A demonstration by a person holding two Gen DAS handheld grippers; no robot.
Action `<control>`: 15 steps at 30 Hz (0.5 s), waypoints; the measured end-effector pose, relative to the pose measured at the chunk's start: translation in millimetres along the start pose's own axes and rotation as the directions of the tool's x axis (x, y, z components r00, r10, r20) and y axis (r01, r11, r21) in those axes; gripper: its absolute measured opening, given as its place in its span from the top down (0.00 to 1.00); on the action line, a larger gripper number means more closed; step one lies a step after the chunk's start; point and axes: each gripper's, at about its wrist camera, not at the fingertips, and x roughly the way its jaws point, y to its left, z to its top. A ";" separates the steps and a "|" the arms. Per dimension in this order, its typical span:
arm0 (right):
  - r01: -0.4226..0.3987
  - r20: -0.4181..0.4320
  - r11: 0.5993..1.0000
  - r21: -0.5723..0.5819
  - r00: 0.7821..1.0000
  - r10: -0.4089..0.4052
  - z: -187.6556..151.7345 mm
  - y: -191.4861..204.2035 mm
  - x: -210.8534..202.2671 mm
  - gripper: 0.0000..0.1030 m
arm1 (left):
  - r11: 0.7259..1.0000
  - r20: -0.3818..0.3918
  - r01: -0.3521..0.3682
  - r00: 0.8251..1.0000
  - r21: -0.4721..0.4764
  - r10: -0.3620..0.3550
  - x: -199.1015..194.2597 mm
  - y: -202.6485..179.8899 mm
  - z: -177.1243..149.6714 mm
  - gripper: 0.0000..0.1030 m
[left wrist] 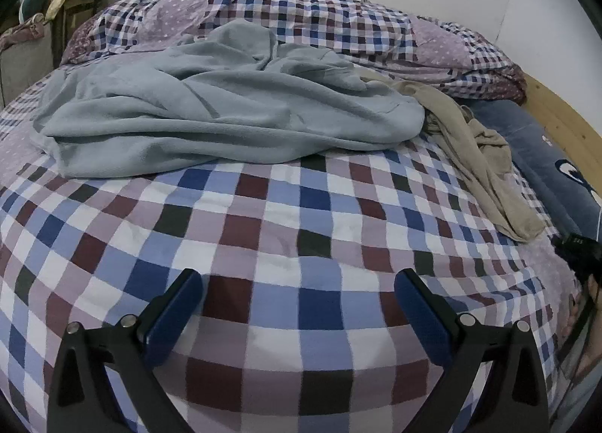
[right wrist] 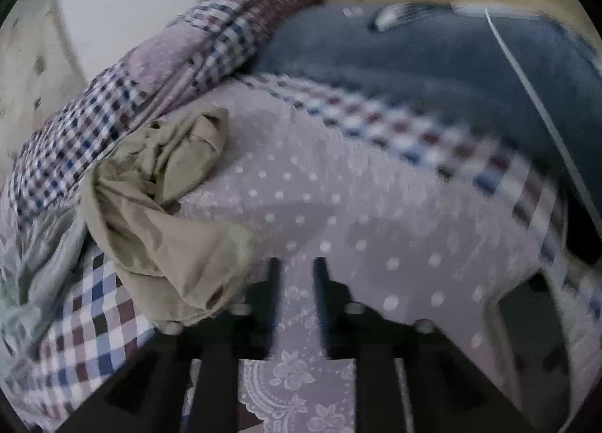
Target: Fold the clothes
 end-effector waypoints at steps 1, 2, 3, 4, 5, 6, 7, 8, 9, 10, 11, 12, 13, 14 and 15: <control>-0.022 0.028 0.999 -0.036 0.999 0.023 1.3 5.8 -5.8 0.57 | 1.000 0.002 0.002 1.000 0.002 -0.002 0.1 -1.3 -0.2 0.00; -0.062 0.049 0.995 -0.083 0.997 0.066 1.1 14.6 -10.9 0.54 | 1.000 0.003 0.003 1.000 0.006 -0.003 0.4 -2.4 -0.5 0.00; -0.093 0.047 0.985 -0.142 0.994 0.101 -0.9 25.8 -13.2 0.54 | 1.000 0.002 0.001 1.000 0.010 -0.001 0.9 -3.3 -0.8 0.00; -0.117 0.032 0.969 -0.219 0.991 0.127 -3.4 39.5 -12.4 0.54 | 1.000 0.002 0.000 1.000 0.013 0.000 1.1 -3.8 -1.0 0.00; -0.124 0.018 0.952 -0.281 0.991 0.135 -6.9 51.1 -9.7 0.54 | 1.000 0.002 0.000 1.000 0.013 0.000 1.0 -3.8 -0.9 0.00; -0.124 0.004 0.939 -0.322 0.991 0.133 -10.9 60.1 -5.6 0.54 | 1.000 0.002 0.002 1.000 0.012 -0.002 1.0 -3.4 -0.9 0.00; -0.124 -0.017 0.926 -0.356 0.992 0.127 -15.2 68.4 1.1 0.54 | 1.000 0.003 0.006 1.000 0.009 -0.006 0.9 -2.8 -0.9 0.00; -0.126 -0.035 0.921 -0.368 0.992 0.122 -18.4 72.8 7.1 0.54 | 1.000 0.003 0.008 1.000 0.007 -0.008 0.7 -2.5 -1.0 0.00; -0.127 -0.053 0.918 -0.376 0.992 0.115 -21.2 76.6 13.7 0.54 | 1.000 0.003 0.010 1.000 0.006 -0.010 0.5 -2.4 -1.1 0.00; -0.122 -0.075 0.914 -0.386 0.992 0.100 -24.1 80.5 23.1 0.54 | 1.000 0.002 0.011 1.000 0.006 -0.011 0.7 -2.4 -1.2 0.00; -0.115 -0.096 0.913 -0.392 0.992 0.084 -26.9 82.5 32.5 0.54 | 1.000 0.001 0.011 1.000 0.006 -0.011 0.9 -2.5 -1.5 0.00; -0.114 -0.118 0.915 -0.388 0.990 0.074 -28.2 81.8 40.0 0.55 | 1.000 0.000 0.011 1.000 0.006 -0.011 1.1 -2.6 -1.8 0.00; -0.113 -0.140 0.917 -0.384 0.988 0.063 -29.5 81.1 47.5 0.56 | 1.000 -0.002 0.013 1.000 0.006 -0.013 1.5 -2.5 -1.7 0.00; -0.112 -0.162 0.918 -0.380 0.985 0.053 -30.8 80.4 55.0 0.60 | 1.000 -0.003 0.014 1.000 0.005 -0.014 1.8 -2.4 -1.6 0.00; -0.107 -0.174 0.924 -0.367 0.984 0.045 -31.6 78.0 60.6 0.71 | 1.000 -0.004 0.015 1.000 0.005 -0.015 2.2 -2.3 -1.5 0.00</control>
